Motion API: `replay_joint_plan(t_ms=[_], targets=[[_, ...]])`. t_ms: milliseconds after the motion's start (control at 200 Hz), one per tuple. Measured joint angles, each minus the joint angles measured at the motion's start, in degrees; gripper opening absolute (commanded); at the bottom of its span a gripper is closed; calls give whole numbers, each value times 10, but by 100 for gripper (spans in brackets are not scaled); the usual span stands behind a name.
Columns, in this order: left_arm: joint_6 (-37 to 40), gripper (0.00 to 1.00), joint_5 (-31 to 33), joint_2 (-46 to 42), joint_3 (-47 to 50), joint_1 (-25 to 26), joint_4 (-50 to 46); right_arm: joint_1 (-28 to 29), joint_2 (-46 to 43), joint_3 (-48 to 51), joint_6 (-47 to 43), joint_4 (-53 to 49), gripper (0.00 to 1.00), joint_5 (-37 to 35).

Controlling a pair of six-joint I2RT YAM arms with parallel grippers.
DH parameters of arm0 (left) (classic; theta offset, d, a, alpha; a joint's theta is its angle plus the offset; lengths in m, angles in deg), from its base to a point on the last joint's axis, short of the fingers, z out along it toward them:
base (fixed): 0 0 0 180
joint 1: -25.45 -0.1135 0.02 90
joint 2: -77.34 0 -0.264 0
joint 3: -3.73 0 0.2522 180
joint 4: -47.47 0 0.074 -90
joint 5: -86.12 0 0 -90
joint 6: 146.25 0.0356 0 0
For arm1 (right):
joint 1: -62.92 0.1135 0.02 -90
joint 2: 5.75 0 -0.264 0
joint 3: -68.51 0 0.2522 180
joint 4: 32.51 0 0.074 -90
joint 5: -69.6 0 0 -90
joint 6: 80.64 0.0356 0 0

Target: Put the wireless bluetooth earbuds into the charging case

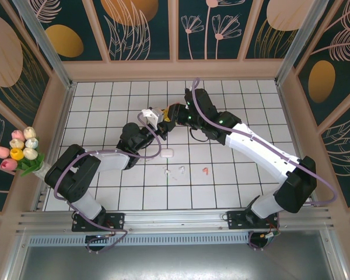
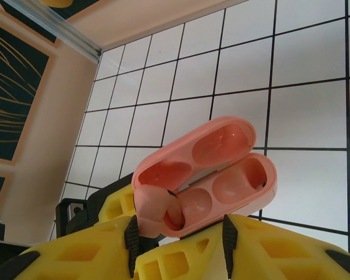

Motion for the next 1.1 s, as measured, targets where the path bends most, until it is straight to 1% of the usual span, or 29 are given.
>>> replay_joint_plan(t_ms=[280, 535, 641, 841, 956, 1096], targets=[[0, 0, 0, -1, 0, 0, 0, -8, -1, 3, -23, -13, 45, 6], [0, 0, -4, -2, 3, 0, 4, -68, -26, 32, -26, -19, 43, 12], [0, 0, -5, -3, 3, 0, 5, -79, -28, 32, -27, -18, 44, 14], [0, 0, -6, -5, 4, 0, 9, -78, -35, 33, -27, -17, 44, 37], [0, 0, -11, -5, 4, 0, 11, -66, -52, 35, -27, -9, 43, 52], [0, 0, -15, -5, 4, 0, 13, -42, -64, 37, -26, -5, 38, 67]])
